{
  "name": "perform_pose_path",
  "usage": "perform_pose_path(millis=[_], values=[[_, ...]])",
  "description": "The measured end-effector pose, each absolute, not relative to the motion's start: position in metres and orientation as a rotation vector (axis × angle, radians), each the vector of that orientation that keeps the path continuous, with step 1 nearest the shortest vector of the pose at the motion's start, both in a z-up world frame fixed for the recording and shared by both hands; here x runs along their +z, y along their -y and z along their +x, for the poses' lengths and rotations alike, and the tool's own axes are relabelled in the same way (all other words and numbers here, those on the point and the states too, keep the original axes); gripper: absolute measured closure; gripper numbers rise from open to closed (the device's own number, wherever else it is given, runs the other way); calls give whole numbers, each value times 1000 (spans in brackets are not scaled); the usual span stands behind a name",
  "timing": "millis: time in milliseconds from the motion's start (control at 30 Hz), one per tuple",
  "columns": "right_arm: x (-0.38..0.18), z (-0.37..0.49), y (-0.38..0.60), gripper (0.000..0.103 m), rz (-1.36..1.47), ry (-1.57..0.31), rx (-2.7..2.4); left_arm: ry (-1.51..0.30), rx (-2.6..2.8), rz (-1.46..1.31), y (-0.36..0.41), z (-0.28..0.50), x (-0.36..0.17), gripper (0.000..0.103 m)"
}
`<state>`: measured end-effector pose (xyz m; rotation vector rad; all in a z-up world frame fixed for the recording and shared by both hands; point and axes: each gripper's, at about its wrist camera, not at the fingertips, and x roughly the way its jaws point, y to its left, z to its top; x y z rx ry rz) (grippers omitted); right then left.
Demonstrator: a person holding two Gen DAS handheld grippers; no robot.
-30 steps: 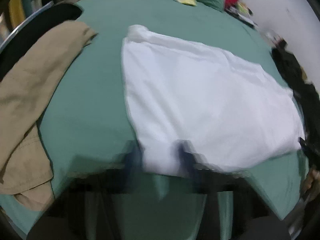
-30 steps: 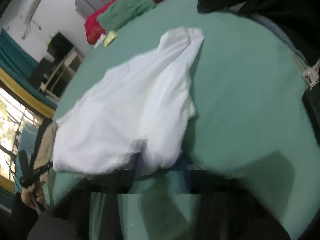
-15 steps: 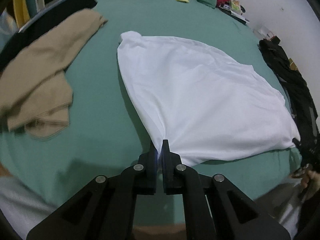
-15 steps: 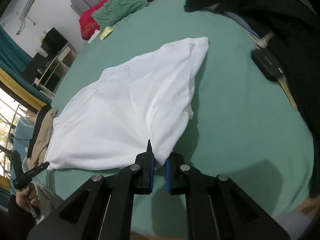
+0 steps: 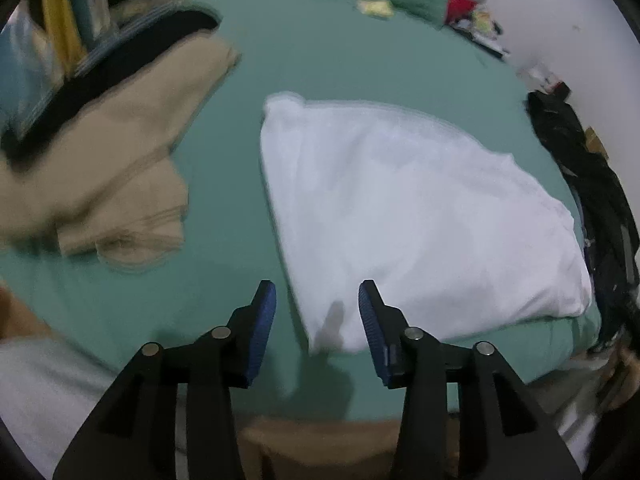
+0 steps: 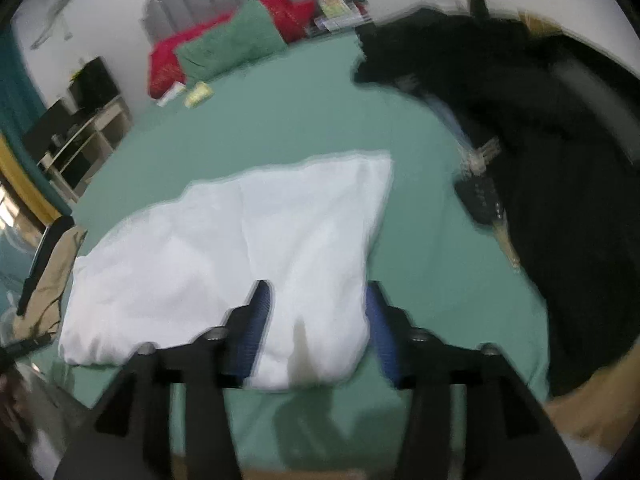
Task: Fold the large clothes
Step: 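Press and smooth the folded white jacket flat with both open grippers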
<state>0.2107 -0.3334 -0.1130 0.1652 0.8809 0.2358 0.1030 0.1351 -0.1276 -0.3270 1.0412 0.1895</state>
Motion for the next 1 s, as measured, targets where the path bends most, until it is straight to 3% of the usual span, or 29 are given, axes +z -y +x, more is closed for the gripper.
perform_pose_path(millis=[267, 533, 1000], values=[[-125, 298, 232, 41, -63, -924, 516, -994, 104, -213, -109, 196, -130, 56], [-187, 381, 165, 39, -241, -1139, 681, -1170, 55, -42, -102, 267, -185, 56], [-178, 389, 130, 38, -450, -906, 487, -1032, 319, -114, -169, 270, -180, 53]])
